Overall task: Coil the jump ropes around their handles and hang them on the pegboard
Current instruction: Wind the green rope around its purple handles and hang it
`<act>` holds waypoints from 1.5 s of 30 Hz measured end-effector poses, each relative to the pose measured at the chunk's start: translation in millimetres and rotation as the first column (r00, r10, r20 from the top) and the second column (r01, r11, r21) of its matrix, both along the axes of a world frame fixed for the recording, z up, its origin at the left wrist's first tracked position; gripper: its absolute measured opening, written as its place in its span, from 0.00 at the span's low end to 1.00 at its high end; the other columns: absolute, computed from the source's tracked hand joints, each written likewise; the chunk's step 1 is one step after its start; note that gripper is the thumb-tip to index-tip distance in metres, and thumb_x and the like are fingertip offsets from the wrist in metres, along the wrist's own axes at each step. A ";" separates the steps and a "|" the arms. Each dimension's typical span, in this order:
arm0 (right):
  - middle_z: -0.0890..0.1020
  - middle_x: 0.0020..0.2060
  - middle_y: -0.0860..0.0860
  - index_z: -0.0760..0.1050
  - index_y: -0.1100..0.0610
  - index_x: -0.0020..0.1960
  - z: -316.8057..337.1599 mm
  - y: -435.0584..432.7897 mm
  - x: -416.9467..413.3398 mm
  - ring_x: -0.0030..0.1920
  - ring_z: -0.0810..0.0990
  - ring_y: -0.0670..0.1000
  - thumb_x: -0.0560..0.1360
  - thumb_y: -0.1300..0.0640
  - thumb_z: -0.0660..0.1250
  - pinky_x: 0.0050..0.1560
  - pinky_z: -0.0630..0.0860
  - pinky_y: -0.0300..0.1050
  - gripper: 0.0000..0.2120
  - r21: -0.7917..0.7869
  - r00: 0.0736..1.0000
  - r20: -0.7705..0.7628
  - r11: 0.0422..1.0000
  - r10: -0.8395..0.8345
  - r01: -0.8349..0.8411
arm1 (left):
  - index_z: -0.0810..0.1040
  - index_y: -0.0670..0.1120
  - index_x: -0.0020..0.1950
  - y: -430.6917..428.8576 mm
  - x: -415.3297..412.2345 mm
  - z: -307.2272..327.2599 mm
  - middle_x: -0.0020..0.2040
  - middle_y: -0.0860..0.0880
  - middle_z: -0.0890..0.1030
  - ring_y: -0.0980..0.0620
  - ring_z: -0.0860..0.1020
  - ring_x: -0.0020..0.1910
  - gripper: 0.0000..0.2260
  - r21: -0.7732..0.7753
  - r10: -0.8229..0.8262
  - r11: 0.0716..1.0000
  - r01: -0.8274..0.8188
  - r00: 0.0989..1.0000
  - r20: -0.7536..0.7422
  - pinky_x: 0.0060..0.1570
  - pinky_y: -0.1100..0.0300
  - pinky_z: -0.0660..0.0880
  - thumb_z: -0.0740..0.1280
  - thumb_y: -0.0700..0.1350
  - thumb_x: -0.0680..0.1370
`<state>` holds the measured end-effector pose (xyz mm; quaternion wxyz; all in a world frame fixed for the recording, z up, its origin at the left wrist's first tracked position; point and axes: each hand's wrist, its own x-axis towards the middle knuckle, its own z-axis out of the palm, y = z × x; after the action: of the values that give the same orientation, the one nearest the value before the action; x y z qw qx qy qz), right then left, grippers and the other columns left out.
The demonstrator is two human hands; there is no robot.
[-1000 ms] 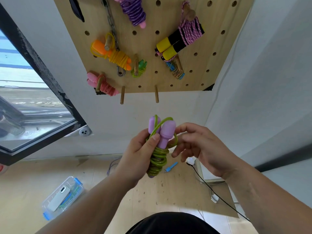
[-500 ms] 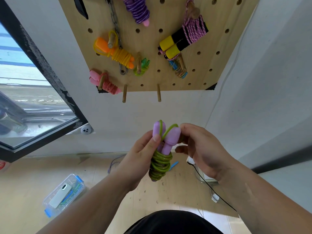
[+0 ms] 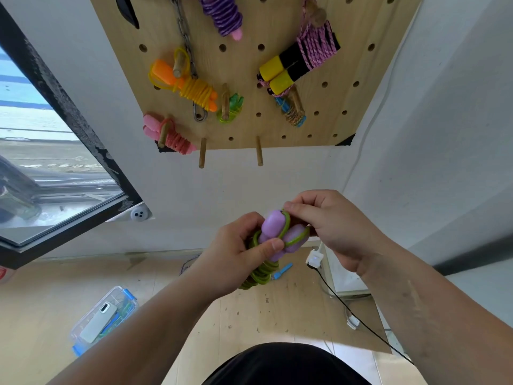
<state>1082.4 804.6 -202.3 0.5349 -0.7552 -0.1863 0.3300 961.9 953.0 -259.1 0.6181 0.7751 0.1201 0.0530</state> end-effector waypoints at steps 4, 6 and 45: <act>0.84 0.31 0.58 0.81 0.63 0.41 6.9 5.3 -1.8 0.32 0.85 0.57 0.80 0.56 0.68 0.47 0.83 0.54 0.12 0.003 0.992 0.122 1.000 -0.030 0.030 | 0.77 0.51 0.47 0.9 2.5 1.4 0.40 0.45 0.79 0.44 0.80 0.38 0.09 0.132 0.039 0.990 -0.042 0.999 0.029 0.38 0.44 0.79 0.73 0.53 0.76; 0.84 0.31 0.56 0.82 0.60 0.41 6.4 6.8 -3.7 0.34 0.85 0.56 0.80 0.55 0.68 0.47 0.83 0.55 0.12 -0.007 0.976 0.215 0.999 -0.044 0.046 | 0.77 0.51 0.47 -0.5 3.1 2.8 0.39 0.45 0.79 0.43 0.80 0.39 0.09 0.159 0.064 0.985 -0.069 0.997 0.040 0.37 0.44 0.79 0.73 0.53 0.76; 0.85 0.51 0.63 0.82 0.64 0.57 11.0 -20.8 2.9 0.48 0.85 0.57 0.79 0.65 0.66 0.51 0.83 0.46 0.10 0.155 0.973 -0.232 0.988 0.015 0.022 | 0.84 0.52 0.54 -1.8 -1.1 13.6 0.47 0.48 0.86 0.51 0.84 0.47 0.12 -0.168 0.237 0.964 -0.208 0.955 0.178 0.45 0.59 0.79 0.61 0.48 0.80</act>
<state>1085.2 783.9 -191.4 0.6112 -0.6674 -0.1463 0.3995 960.8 951.3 -245.5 0.6723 0.6998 0.1489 0.1899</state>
